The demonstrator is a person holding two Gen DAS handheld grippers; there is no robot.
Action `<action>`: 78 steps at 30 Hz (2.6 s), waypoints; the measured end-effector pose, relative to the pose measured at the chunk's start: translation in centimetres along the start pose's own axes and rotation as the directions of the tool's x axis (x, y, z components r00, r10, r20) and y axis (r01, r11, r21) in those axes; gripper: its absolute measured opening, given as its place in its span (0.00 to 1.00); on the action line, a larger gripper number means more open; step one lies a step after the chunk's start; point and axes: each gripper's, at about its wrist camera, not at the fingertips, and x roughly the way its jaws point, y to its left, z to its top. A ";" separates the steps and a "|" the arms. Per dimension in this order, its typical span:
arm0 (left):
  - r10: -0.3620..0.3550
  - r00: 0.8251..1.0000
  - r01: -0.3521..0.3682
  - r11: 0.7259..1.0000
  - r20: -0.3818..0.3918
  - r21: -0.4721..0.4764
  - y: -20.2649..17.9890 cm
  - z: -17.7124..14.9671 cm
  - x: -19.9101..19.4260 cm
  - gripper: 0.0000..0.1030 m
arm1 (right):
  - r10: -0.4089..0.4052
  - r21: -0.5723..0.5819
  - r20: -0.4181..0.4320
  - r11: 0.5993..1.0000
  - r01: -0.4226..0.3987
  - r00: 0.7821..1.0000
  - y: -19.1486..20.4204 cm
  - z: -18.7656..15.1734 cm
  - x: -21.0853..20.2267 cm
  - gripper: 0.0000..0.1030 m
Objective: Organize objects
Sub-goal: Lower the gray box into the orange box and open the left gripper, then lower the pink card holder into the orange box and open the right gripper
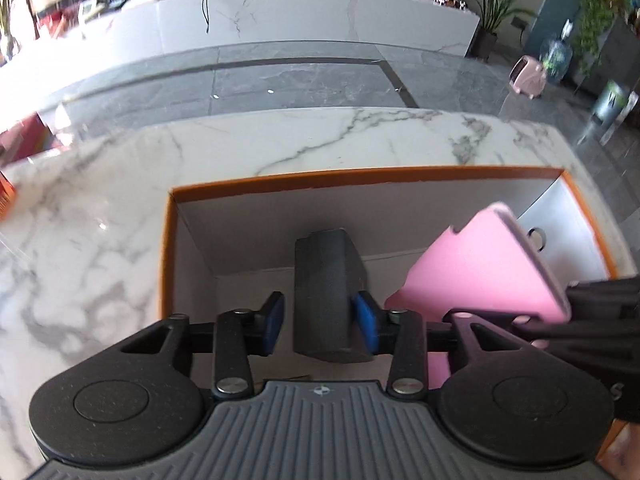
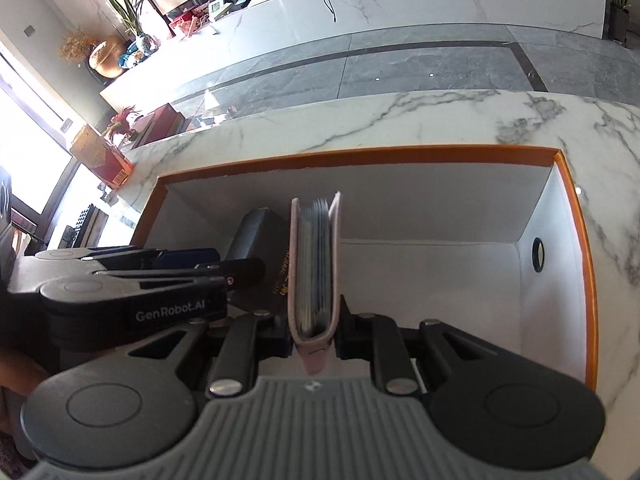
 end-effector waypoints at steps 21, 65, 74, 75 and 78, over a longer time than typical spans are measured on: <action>-0.038 0.994 0.056 0.983 0.106 -0.174 6.6 -0.5 -5.0 0.25 | -0.109 -0.115 -0.020 0.988 0.106 0.994 3.1 1.6 4.1 0.18; -0.108 0.987 0.132 0.969 0.123 -0.210 7.2 -2.5 -6.0 0.21 | -0.061 -0.281 -0.327 0.959 -0.035 0.943 3.6 1.6 5.0 0.26; -0.107 0.987 0.131 0.968 0.123 -0.212 7.2 -2.5 -6.1 0.21 | -0.266 -0.472 -0.186 0.868 0.152 0.946 4.6 1.9 7.0 0.64; -0.106 0.987 0.130 0.969 0.123 -0.211 7.2 -2.5 -6.1 0.21 | -0.281 -0.476 -0.173 0.863 0.170 0.944 4.4 1.9 6.9 0.68; -0.106 0.987 0.130 0.969 0.123 -0.210 7.2 -2.5 -6.1 0.21 | -0.326 -0.495 -0.141 0.841 0.218 0.935 3.9 2.1 6.9 0.72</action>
